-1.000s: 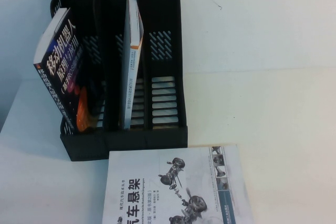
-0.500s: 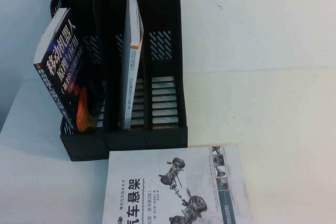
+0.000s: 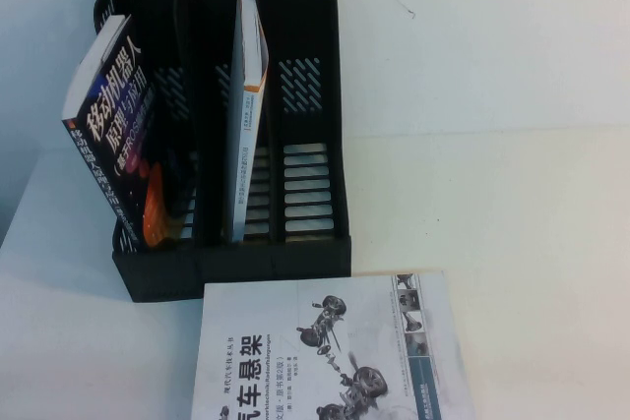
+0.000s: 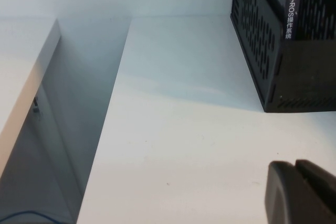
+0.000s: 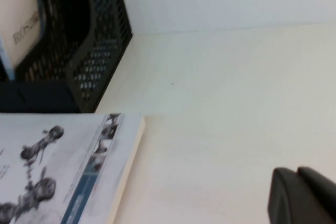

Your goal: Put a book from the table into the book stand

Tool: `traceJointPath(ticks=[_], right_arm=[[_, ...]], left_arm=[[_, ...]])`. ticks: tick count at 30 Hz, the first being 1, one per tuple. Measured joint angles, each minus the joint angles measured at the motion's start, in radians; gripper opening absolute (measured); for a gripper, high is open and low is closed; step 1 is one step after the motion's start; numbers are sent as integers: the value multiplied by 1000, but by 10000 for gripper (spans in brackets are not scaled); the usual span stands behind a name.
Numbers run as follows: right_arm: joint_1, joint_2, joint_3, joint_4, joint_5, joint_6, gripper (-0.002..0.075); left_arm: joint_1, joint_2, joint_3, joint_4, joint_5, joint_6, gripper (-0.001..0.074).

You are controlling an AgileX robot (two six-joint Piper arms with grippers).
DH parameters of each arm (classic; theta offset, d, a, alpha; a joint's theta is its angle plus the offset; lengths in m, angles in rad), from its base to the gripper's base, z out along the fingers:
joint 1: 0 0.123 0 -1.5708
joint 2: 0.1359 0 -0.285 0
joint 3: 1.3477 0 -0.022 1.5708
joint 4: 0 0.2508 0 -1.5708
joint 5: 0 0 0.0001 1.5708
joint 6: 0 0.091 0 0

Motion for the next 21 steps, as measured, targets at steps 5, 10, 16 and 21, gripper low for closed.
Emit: traceJointPath(ticks=[5,10,16,21], right_arm=[[-208,-56,119,60,-173,-82,8],[-368,-105,262,134,-358,-283,8],[-421,-107,314,183,-269,-317,8],[-422,-107,312,183,-261,-317,8]], left_arm=[[0,0,0,0,0,0,-3],[0,0,0,0,0,0,-3],[0,-2,0,0,0,0,-3],[0,-2,0,0,0,0,-3]])
